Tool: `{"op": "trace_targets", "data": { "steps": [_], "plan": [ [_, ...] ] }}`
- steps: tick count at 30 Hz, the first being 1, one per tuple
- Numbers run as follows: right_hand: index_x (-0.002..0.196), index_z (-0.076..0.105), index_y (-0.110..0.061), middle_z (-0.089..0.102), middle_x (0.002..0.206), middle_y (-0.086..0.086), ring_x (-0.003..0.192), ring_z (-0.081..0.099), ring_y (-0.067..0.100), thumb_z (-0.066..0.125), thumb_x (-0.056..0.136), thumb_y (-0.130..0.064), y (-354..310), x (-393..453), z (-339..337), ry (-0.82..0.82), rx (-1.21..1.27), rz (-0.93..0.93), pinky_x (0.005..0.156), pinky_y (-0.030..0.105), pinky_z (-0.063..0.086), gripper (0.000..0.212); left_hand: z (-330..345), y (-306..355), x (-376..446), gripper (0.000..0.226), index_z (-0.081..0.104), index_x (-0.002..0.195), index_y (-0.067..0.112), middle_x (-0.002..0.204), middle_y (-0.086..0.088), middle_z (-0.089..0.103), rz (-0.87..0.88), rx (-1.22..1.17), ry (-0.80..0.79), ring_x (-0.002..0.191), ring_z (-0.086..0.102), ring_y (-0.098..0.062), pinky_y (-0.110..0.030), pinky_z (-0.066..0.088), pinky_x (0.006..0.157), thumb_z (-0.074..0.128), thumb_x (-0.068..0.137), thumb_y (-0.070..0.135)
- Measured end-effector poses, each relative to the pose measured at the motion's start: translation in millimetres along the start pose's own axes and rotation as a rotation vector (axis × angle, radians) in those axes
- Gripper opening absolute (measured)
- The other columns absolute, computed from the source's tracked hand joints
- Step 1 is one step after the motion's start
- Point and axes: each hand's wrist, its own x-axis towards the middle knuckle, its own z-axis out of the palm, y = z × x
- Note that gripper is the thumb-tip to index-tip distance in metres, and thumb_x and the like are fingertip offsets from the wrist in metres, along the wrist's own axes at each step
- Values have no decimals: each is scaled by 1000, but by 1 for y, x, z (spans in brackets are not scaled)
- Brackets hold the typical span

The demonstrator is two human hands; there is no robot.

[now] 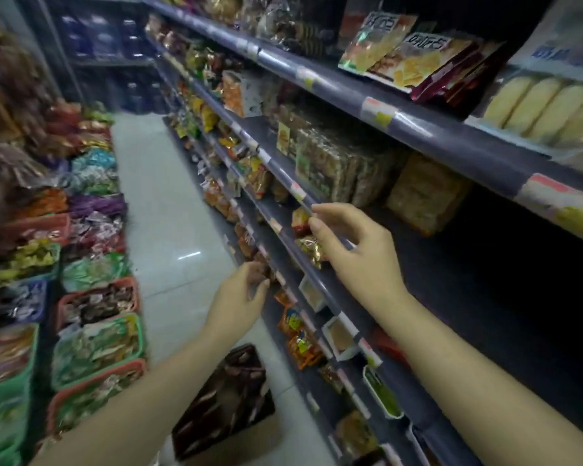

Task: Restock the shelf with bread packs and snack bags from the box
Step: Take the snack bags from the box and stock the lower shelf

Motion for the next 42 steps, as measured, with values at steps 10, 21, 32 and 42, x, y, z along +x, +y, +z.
{"op": "trace_targets", "data": {
  "steps": [10, 21, 32, 42],
  "plan": [
    [114, 63, -20, 67, 101, -10, 93, 62, -5, 61, 91, -23, 145, -22, 213, -209, 331, 528, 81, 14, 48, 23, 17, -198, -34, 30, 56, 121, 15, 112, -7, 67, -446, 87, -84, 104, 62, -24, -28, 45, 84, 56, 92, 21],
    [117, 59, -26, 67, 106, -6, 99, 63, 5, 63, 89, -15, 315, -102, 345, -483, 184, 798, 88, 21, 51, 31, 63, -368, -61, 43, 46, 134, 16, 132, 0, 56, -653, 105, -227, 117, 56, -17, -17, 37, 85, 56, 93, 24],
    [122, 59, -17, 65, 113, -1, 102, 60, 12, 66, 87, -19, 485, -146, 408, -668, -78, 755, 84, 11, 42, 36, 182, -471, -81, 41, 49, 130, 16, 129, 1, 57, -891, -109, -230, 118, 53, -11, -18, 38, 96, 60, 91, 21],
    [121, 59, -11, 64, 115, 6, 103, 59, 19, 66, 86, -18, 663, -173, 482, -703, -315, 703, 82, 28, 45, 36, 310, -594, -88, 45, 54, 130, 17, 127, 0, 56, -1036, -126, -227, 117, 53, -13, -24, 43, 97, 66, 87, 22]
  ]
}}
